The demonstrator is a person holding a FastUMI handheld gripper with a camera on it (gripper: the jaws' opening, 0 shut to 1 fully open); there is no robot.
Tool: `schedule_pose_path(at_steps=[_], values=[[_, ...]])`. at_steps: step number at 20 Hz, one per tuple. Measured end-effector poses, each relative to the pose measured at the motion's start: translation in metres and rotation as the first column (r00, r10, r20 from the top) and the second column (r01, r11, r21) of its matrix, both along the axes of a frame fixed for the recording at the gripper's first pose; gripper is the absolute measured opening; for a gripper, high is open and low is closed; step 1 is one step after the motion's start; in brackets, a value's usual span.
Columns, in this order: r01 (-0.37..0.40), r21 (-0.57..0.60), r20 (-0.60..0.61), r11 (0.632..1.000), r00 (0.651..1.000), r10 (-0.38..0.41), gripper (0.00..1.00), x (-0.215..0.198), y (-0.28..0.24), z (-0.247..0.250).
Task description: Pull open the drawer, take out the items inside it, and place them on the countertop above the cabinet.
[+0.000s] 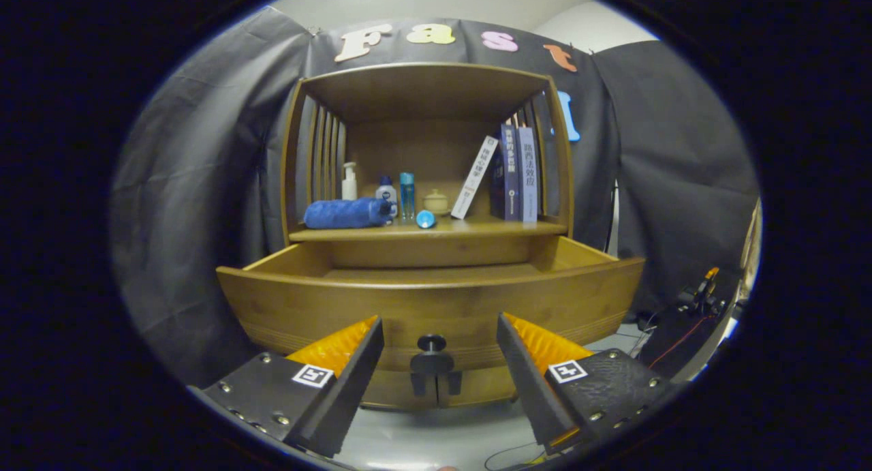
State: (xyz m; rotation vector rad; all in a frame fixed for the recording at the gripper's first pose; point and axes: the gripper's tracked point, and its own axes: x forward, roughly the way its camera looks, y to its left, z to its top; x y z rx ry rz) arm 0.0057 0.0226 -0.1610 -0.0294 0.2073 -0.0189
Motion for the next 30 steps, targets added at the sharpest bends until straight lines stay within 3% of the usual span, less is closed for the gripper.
schedule_pose_path(at_steps=[4,6,8,12,15,30], values=[[0.012,0.014,0.037,1.0,0.999,-0.013,0.99,0.025,-0.006,0.004],[0.023,0.014,-0.005,1.0,1.0,-0.023,0.99,0.035,-0.008,-0.01],[-0.025,0.048,0.003,0.999,1.0,0.025,0.98,0.04,0.004,-0.011],[-0.039,0.051,0.042,0.998,0.998,0.037,0.99,0.042,0.0,-0.012],[-0.059,0.122,0.04,0.991,0.998,0.055,0.99,0.055,-0.001,-0.011],[-0.054,0.048,0.012,0.997,0.998,0.054,0.99,0.145,0.007,-0.016]])
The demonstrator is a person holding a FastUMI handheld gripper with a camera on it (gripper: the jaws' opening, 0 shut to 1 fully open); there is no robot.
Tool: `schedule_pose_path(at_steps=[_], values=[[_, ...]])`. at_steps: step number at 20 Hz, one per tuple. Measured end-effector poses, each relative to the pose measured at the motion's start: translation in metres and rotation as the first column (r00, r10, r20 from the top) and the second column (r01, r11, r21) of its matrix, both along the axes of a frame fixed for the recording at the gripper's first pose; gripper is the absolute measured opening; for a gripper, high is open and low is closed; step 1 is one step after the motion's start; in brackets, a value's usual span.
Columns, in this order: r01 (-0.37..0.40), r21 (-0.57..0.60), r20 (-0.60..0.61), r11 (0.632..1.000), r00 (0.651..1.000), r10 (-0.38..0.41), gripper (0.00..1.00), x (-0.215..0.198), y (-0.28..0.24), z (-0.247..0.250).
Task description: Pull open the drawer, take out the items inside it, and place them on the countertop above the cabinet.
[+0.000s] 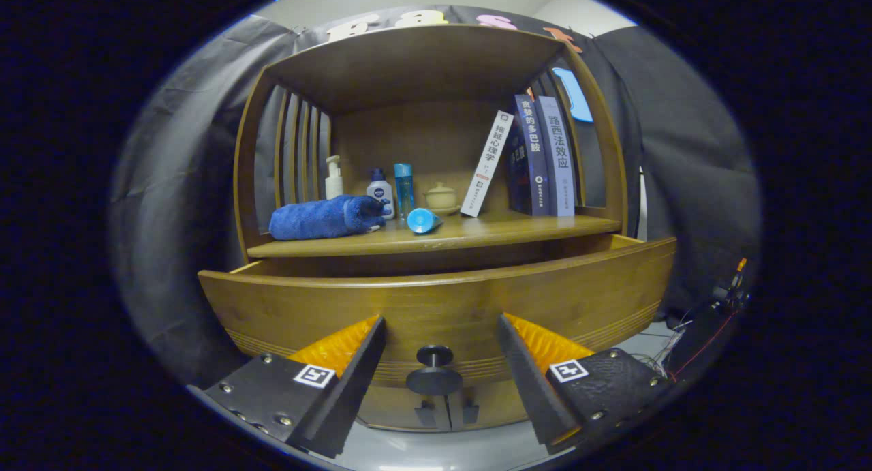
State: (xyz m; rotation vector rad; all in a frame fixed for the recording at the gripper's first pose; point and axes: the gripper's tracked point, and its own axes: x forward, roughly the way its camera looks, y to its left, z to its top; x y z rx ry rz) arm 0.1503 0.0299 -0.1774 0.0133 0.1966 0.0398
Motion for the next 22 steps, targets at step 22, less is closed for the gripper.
schedule_pose_path(at_steps=[22], values=[[0.005,-0.061,-0.069,0.998,0.998,-0.009,0.99,0.059,0.014,-0.008]])
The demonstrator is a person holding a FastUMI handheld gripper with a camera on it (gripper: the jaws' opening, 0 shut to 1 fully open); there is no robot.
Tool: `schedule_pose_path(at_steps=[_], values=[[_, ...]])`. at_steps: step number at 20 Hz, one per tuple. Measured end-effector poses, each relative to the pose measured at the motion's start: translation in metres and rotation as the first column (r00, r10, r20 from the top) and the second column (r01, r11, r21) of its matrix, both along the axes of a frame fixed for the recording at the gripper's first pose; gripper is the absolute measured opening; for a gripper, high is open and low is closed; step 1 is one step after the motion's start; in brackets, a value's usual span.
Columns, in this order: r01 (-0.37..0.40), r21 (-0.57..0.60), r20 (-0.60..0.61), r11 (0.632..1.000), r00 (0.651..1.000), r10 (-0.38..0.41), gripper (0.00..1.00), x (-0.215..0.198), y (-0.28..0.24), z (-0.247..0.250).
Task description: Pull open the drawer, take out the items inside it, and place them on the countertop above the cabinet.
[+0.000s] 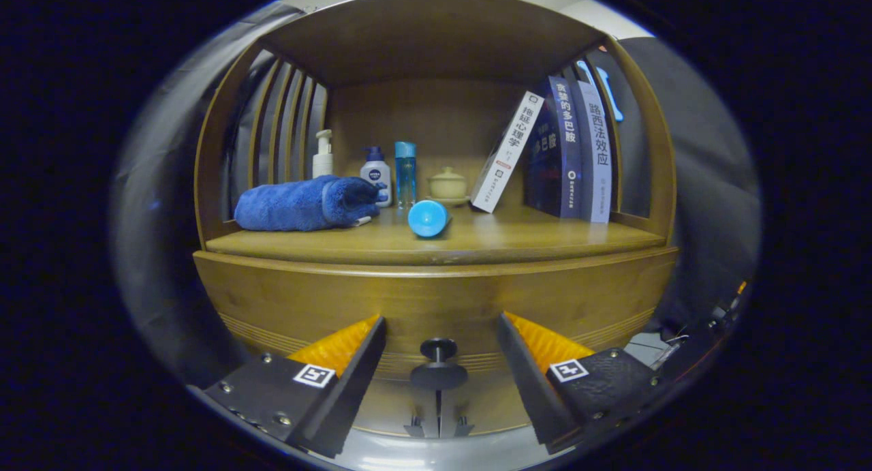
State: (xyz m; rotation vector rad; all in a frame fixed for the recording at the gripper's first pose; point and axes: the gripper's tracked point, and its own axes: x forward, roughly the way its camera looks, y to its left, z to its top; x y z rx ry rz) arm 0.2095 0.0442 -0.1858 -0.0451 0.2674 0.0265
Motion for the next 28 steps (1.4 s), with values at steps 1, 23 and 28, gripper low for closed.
schedule_pose_path(at_steps=[1,23,28], values=[[0.003,0.003,-0.009,1.0,1.0,-0.003,0.99,0.0,0.0,0.0],[0.002,0.077,0.081,0.997,0.997,-0.008,0.99,-0.13,0.003,0.084],[0.037,0.091,0.132,0.995,0.99,-0.048,0.99,-0.167,-0.021,0.143]])
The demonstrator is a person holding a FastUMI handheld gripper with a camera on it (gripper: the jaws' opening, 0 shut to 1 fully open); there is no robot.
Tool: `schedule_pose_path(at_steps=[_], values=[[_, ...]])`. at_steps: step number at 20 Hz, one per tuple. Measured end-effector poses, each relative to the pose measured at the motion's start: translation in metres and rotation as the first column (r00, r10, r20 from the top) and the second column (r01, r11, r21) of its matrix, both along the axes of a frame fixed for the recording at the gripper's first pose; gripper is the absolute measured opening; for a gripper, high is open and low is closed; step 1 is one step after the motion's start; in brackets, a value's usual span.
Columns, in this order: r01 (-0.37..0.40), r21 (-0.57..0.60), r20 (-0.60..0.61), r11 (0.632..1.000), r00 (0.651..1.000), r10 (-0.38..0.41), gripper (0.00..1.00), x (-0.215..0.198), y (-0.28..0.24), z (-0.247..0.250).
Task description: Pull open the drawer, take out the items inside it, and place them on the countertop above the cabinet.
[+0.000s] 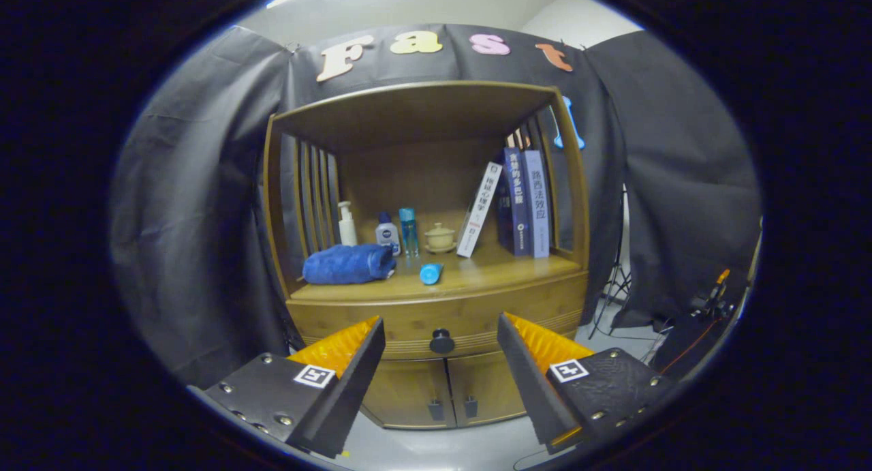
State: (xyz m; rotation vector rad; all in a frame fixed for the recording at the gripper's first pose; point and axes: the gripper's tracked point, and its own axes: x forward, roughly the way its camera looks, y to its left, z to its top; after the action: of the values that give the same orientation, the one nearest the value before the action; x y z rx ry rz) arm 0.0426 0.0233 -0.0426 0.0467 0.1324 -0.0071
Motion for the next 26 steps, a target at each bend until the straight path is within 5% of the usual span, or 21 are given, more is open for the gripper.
schedule_pose_path(at_steps=[13,26], values=[[-0.021,-0.075,0.203,0.997,0.979,0.036,0.98,-0.058,0.003,0.126],[-0.036,-0.109,0.186,0.993,0.981,0.056,0.99,-0.061,0.007,0.108]])
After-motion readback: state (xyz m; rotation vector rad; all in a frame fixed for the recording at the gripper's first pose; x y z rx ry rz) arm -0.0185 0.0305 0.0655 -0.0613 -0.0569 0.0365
